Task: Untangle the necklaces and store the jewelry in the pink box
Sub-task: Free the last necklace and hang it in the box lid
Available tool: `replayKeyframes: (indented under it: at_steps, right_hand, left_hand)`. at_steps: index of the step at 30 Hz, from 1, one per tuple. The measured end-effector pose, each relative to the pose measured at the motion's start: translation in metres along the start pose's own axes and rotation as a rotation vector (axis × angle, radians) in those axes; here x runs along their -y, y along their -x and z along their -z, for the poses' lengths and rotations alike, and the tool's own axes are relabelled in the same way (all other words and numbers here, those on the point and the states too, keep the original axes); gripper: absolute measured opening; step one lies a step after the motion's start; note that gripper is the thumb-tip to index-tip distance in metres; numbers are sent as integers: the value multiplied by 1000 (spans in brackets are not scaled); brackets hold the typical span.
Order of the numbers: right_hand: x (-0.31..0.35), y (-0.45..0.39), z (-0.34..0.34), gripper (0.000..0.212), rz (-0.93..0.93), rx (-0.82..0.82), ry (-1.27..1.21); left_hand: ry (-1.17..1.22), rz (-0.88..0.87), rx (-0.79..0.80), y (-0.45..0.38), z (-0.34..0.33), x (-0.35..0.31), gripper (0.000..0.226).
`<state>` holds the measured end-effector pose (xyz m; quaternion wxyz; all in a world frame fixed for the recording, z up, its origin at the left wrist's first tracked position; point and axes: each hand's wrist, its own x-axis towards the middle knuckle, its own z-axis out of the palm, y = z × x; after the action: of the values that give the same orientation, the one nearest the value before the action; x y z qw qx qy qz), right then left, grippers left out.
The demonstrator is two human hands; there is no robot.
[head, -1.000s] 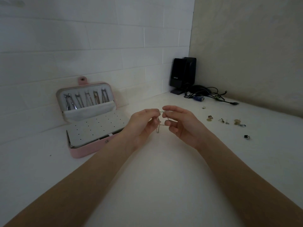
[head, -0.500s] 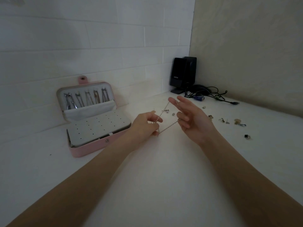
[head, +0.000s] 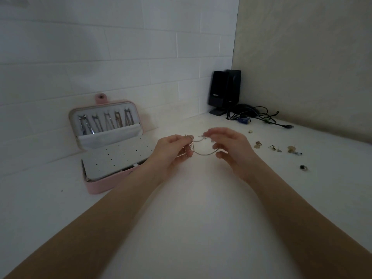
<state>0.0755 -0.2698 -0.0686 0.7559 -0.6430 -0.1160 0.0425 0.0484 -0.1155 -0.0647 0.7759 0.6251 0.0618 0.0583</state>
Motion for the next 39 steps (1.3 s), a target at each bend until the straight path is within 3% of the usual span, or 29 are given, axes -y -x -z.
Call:
replayKeyframes:
  at_steps: [3, 6, 9, 17, 23, 32, 34, 39]
  right_hand:
    - [-3, 2, -9, 9, 61, 63, 254]
    - [-4, 5, -17, 11, 71, 183, 309]
    - [-5, 4, -18, 10, 108, 156, 350]
    - [0, 0, -6, 14, -78, 56, -117]
    - [-1, -1, -8, 19, -213, 27, -85]
    - [5, -3, -1, 26, -175, 52, -446]
    - [6, -3, 0, 25, -171, 45, -475]
    - [8, -4, 3, 19, -136, 83, -499]
  left_hand:
    - [-5, 20, 3, 3, -2, -2, 11]
    - [-57, 51, 38, 4, -4, -5, 20]
    - [-96, 80, 84, 8, -6, -6, 22]
    - [-177, 111, 61, 8, -5, -7, 26]
    - [-222, 62, 87, 8, -2, -11, 15]
    - [-199, 79, 203, 6, -1, -5, 20]
    - [-193, 44, 153, 6, -1, -5, 20]
    - [-104, -21, -141, 5, 0, -10, 16]
